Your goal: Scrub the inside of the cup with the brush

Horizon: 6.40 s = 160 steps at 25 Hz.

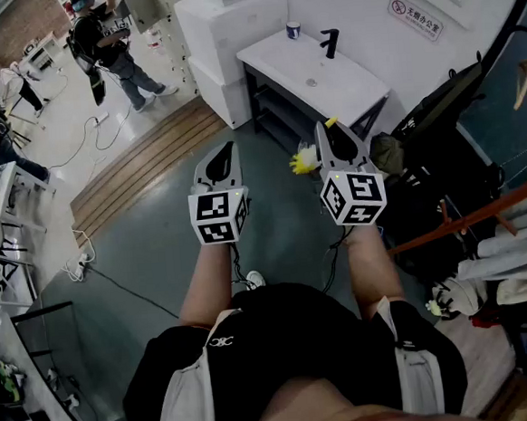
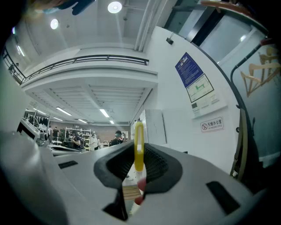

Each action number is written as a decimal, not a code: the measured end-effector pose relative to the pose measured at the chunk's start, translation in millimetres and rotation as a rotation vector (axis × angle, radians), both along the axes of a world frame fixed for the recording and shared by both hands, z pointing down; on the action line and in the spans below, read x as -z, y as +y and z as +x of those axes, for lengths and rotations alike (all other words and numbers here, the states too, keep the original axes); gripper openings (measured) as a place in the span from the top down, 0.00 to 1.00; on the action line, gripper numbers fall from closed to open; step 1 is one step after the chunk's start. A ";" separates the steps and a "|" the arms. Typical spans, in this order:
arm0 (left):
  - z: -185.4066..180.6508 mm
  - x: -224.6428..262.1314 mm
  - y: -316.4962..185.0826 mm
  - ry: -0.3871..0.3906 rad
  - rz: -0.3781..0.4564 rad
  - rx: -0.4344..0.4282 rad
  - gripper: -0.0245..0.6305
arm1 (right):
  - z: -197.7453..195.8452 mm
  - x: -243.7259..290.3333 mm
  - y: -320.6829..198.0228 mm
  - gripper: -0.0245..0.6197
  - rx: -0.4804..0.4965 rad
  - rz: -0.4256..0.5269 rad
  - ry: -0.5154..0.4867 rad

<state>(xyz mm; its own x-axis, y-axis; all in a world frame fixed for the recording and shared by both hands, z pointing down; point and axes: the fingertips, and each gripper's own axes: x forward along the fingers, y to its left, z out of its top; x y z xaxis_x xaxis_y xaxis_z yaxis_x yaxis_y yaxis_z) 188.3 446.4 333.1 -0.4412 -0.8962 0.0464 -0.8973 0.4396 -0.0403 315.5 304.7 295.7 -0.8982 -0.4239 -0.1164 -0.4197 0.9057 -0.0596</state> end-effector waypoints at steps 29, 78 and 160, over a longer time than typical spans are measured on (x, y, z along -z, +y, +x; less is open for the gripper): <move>-125.0 -12.5 -23.7 -0.008 -0.005 -0.111 0.94 | -103.0 -20.7 -22.4 0.85 -0.167 -0.024 0.003; -334.0 -49.4 -540.0 0.050 -0.103 -0.137 0.94 | -305.4 -55.2 -507.8 0.85 -0.130 -0.156 -0.011; -464.1 -332.5 -871.9 0.535 -0.359 -0.703 0.80 | -241.4 -122.0 -593.8 0.85 -1.072 -0.287 0.275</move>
<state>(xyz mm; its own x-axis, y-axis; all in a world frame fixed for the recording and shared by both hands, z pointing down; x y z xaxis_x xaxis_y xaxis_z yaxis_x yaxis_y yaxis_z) -275.8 -425.4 665.6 0.3528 -0.8412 0.4097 -0.8899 -0.1664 0.4247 74.1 -289.1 417.7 -0.0385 -0.9667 0.2529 -0.9991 0.0416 0.0069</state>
